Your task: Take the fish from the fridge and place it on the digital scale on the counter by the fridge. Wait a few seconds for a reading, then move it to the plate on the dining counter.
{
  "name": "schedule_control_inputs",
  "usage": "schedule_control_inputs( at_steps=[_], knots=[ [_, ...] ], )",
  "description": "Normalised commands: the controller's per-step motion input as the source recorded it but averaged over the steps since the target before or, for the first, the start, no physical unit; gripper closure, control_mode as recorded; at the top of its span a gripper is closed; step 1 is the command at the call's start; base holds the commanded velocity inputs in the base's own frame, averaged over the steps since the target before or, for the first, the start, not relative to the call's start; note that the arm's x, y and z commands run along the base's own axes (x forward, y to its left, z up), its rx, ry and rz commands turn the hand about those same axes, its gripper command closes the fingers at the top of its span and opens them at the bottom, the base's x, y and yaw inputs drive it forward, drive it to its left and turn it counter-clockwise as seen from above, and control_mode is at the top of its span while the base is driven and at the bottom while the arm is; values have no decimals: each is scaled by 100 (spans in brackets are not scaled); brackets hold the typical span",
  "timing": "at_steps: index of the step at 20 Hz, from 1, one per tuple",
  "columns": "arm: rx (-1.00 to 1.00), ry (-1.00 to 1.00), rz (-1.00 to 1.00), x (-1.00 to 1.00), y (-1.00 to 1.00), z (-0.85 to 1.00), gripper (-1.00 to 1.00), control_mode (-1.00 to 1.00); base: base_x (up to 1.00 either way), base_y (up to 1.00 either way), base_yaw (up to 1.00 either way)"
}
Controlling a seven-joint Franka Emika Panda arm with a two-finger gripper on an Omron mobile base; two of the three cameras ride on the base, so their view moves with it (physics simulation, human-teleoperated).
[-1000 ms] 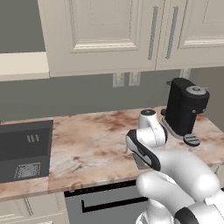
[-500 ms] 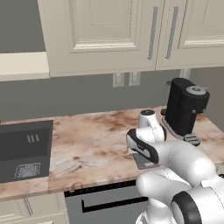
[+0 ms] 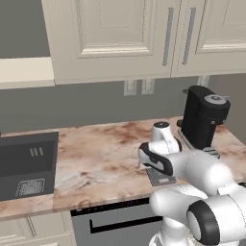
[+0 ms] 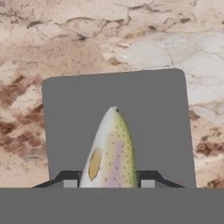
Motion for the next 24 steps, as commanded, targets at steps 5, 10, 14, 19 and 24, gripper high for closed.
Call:
schedule_control_inputs(
  at_steps=[5, 10, 14, 19, 24],
  knots=[
    [-1, 0, 0, 7, 0, -48, -100, -100, 0, 0, 0],
    [0, 0, 0, -18, -5, -18, -100, -100, 0, 0, 0],
    [0, -8, 0, -31, -7, 0, -100, -100, 0, 0, 0],
    [0, -22, 0, -43, -8, 22, -100, -100, 0, 0, 0],
    [0, -24, 0, -63, -1, 50, -100, -100, 0, 0, 0]
  ],
)
